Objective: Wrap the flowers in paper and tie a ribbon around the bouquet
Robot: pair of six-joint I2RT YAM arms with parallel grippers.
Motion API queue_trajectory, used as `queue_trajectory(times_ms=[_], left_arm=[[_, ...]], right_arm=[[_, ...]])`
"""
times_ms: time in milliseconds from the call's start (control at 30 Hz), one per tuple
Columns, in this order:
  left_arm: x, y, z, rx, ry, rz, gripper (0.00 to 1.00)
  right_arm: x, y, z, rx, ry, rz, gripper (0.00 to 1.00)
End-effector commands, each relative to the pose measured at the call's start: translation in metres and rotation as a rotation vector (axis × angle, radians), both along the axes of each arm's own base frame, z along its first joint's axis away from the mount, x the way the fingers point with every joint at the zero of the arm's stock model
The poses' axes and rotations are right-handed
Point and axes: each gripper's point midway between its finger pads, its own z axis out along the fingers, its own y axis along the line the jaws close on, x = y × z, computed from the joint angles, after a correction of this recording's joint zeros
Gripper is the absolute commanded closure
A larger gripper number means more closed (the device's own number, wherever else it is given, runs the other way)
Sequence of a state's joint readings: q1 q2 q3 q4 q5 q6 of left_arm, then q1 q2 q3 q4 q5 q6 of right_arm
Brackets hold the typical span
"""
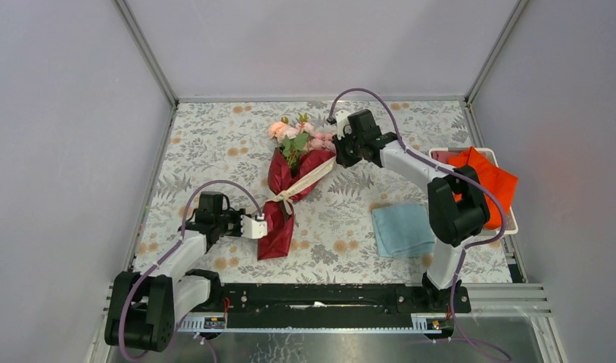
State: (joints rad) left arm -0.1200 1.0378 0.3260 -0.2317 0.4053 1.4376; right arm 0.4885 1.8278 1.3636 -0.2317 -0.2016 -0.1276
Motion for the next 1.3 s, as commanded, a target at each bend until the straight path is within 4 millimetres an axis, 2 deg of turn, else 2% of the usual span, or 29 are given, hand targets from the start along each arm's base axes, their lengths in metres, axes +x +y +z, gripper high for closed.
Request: queue_trajectory(times_ms=[0,100,267,367,500,633,700,767,900,967,1033,1067,1100,1167,1267], left_arm=[[0.007,0.023,-0.008,0.073,-0.058,0.029,1.00],[0.007,0.028,-0.012,0.071,-0.072,0.024,1.00],[0.015,0.021,-0.007,0.031,-0.123,0.009,1.00],[0.011,0.023,-0.016,0.042,-0.119,-0.008,1.00],[0.015,0.021,-0.017,0.050,-0.147,-0.041,1.00],[0.020,0.018,-0.008,0.048,-0.181,-0.068,1.00],[0.024,0.016,0.002,0.047,-0.213,-0.080,1.00],[0.031,0.020,0.015,0.050,-0.242,-0.049,0.64],[0.038,0.035,0.042,0.069,-0.204,-0.005,0.55],[0.030,0.026,0.065,0.036,-0.148,-0.058,0.49],[0.016,0.011,0.082,0.008,-0.110,-0.170,0.29],[0.007,0.003,0.090,-0.013,-0.097,-0.229,0.22],[0.000,-0.007,0.100,-0.046,-0.099,-0.288,0.19],[-0.016,-0.034,0.121,-0.134,-0.106,-0.400,0.18],[-0.031,-0.077,0.138,-0.183,-0.100,-0.514,0.30]], right_arm=[[0.019,-0.024,-0.001,-0.036,-0.038,-0.069,1.00],[0.014,-0.033,-0.014,-0.027,-0.001,-0.086,1.00],[-0.005,-0.028,-0.033,0.007,0.070,-0.047,1.00],[-0.014,-0.031,-0.043,0.006,0.093,-0.049,1.00],[-0.021,-0.031,-0.053,0.007,0.123,-0.039,1.00],[-0.024,-0.026,-0.053,0.020,0.139,-0.015,1.00],[-0.024,-0.022,-0.048,0.037,0.137,0.001,1.00],[-0.025,-0.020,-0.044,0.047,0.136,0.010,1.00],[-0.029,-0.011,-0.039,0.064,0.132,0.036,1.00],[-0.031,-0.007,-0.039,0.061,0.133,0.052,1.00],[-0.032,-0.004,-0.039,0.061,0.132,0.060,1.00],[-0.032,-0.003,-0.038,0.065,0.130,0.062,1.00],[-0.033,-0.002,-0.037,0.067,0.127,0.066,1.00],[-0.034,0.000,-0.036,0.074,0.124,0.072,1.00],[-0.036,0.003,-0.037,0.077,0.127,0.077,1.00]])
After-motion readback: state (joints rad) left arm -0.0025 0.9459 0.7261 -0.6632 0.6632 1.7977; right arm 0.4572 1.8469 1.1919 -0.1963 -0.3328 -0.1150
